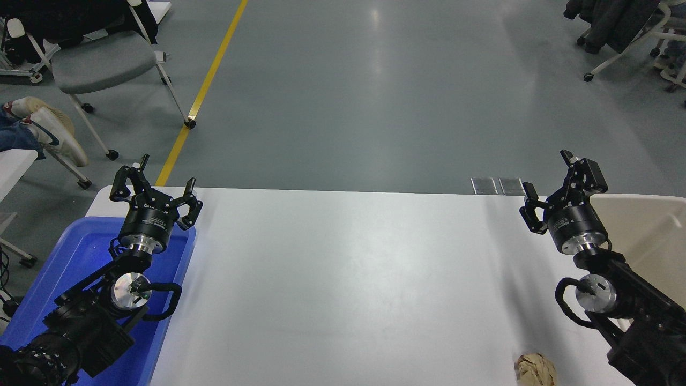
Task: Dispose of the paper cup in the dustbin
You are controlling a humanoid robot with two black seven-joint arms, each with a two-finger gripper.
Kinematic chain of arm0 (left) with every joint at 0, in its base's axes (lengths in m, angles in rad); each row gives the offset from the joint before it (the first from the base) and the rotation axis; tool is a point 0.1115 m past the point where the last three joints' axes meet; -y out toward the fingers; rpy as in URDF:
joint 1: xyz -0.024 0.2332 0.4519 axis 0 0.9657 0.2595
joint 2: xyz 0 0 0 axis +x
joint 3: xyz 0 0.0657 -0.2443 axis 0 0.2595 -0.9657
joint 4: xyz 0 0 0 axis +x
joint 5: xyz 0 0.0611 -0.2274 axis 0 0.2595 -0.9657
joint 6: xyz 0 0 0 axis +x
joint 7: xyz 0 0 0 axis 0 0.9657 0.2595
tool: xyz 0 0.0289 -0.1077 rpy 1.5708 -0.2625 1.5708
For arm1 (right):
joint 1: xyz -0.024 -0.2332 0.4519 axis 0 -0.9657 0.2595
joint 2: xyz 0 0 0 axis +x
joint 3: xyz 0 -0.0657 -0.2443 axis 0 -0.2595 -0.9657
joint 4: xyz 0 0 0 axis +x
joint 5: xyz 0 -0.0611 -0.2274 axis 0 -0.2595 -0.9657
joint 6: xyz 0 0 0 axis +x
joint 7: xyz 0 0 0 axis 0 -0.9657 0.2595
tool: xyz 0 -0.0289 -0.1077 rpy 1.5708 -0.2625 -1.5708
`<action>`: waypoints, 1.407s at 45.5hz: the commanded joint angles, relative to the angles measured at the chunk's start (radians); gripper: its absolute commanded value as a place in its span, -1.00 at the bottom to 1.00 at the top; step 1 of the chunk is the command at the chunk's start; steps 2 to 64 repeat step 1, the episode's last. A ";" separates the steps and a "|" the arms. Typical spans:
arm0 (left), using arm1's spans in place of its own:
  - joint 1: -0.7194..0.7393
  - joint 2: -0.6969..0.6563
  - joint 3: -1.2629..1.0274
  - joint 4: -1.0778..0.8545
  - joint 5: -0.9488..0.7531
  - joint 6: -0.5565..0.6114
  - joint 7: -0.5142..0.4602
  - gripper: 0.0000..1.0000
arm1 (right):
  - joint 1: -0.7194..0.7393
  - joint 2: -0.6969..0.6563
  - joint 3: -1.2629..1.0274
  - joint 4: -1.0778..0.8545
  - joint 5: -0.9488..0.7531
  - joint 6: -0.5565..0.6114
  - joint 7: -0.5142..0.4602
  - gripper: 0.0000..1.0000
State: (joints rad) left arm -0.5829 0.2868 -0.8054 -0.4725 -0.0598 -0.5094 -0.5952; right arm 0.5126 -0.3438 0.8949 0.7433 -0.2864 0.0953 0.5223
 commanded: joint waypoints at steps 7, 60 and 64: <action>0.000 0.000 0.000 0.000 0.000 0.000 0.000 1.00 | 0.001 0.006 -0.013 -0.005 -0.004 -0.005 0.007 0.99; 0.000 0.000 0.000 0.000 0.000 0.000 0.000 1.00 | 0.001 0.006 -0.013 -0.005 -0.004 -0.005 0.007 0.99; 0.000 0.000 0.000 0.000 0.000 0.000 0.000 1.00 | 0.001 0.006 -0.013 -0.005 -0.004 -0.005 0.007 0.99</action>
